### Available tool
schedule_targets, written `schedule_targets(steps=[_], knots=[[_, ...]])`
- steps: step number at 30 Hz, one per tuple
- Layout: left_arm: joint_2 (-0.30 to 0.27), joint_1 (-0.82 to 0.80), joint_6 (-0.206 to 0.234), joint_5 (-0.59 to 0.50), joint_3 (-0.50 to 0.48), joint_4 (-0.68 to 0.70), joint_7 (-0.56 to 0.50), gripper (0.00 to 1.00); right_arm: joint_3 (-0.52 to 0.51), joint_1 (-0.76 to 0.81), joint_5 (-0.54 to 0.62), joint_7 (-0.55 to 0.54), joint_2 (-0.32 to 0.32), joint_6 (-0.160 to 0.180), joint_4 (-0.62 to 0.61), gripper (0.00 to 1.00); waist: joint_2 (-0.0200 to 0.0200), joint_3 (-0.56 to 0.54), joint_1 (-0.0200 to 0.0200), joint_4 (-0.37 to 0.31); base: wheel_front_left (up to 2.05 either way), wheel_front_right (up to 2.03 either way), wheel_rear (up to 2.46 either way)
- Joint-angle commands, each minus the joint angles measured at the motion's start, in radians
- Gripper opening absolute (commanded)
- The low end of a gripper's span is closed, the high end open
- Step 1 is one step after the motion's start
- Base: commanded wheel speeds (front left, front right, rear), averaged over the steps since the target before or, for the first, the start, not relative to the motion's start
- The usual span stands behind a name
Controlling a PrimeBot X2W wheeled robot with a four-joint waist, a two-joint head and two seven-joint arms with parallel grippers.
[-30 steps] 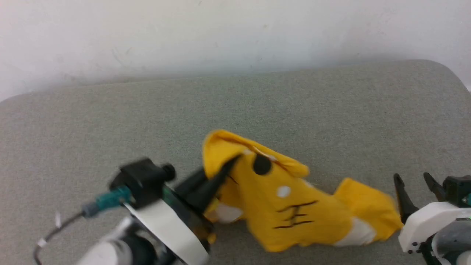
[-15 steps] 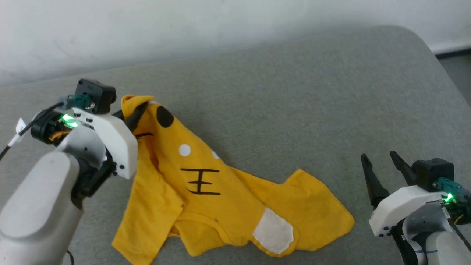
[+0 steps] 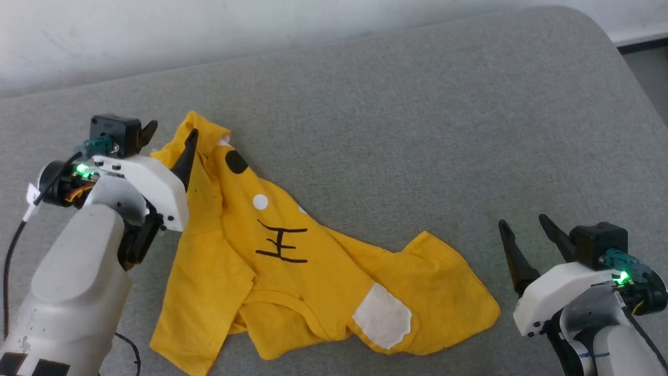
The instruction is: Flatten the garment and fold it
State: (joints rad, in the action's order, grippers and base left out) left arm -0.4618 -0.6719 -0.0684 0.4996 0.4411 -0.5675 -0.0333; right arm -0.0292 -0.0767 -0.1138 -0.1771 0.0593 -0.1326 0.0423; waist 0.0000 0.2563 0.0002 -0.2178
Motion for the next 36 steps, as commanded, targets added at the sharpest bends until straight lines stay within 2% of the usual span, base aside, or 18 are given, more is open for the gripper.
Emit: schedule_targets(steps=[1, 6, 9, 12, 16, 22, 25, 29, 36], knots=[[0.007, 0.001, -0.001, 0.007, -0.005, -0.015, 0.027, 1.00, 0.001, 0.002, 0.000, -0.007, 0.004, 0.002, -0.008, 1.00, 0.0000, -0.053, -0.0002, 0.046, 0.00, 0.00, 0.00], [0.014, 0.047, -0.005, 0.013, -0.009, 0.014, 0.125, 1.00, -0.010, 0.029, 0.002, -0.023, 0.019, 0.002, -0.033, 1.00, 0.0000, -0.116, -0.0002, 0.099, 0.00, 0.00, 0.00], [0.021, 0.104, 0.022, 0.024, -0.017, 0.082, 0.151, 1.00, -0.023, 0.057, 0.002, -0.038, 0.024, 0.002, -0.049, 1.00, 0.0000, -0.144, -0.0002, 0.137, 0.00, 0.00, 0.00], [0.008, 0.190, 0.050, 0.026, -0.006, 0.162, 0.123, 1.00, -0.031, 0.082, 0.000, -0.050, 0.023, 0.002, -0.062, 1.00, 0.0000, -0.163, -0.0002, 0.168, 0.00, 0.00, 0.00], [-0.019, 0.326, 0.071, 0.052, 0.021, 0.308, 0.026, 1.00, -0.030, 0.105, -0.003, -0.063, 0.019, 0.002, -0.077, 1.00, 0.0000, -0.173, -0.0002, 0.196, 0.00, 0.00, 0.00], [-0.076, 0.504, 0.088, 0.100, 0.105, 0.542, -0.212, 1.00, -0.041, 0.114, -0.003, -0.069, 0.014, 0.002, -0.090, 1.00, 0.0000, -0.155, -0.0002, 0.216, 0.00, 0.00, 0.00], [-0.099, 0.549, 0.093, 0.110, 0.152, 0.610, -0.317, 1.00, -0.040, 0.109, -0.005, -0.067, 0.011, 0.002, -0.087, 1.00, 0.0000, -0.139, -0.0002, 0.214, 0.00, 0.00, 0.00], [-0.113, 0.556, 0.099, 0.083, 0.197, 0.632, -0.382, 1.00, -0.043, 0.101, -0.011, -0.064, 0.006, 0.002, -0.077, 1.00, 0.0000, -0.117, -0.0002, 0.206, 0.00, 0.00, 0.00], [-0.114, 0.524, 0.108, 0.008, 0.261, 0.546, -0.440, 1.00, -0.033, 0.083, -0.009, -0.050, 0.001, 0.002, -0.048, 1.00, 0.0000, -0.094, -0.0002, 0.184, 0.00, 0.00, 0.00]])
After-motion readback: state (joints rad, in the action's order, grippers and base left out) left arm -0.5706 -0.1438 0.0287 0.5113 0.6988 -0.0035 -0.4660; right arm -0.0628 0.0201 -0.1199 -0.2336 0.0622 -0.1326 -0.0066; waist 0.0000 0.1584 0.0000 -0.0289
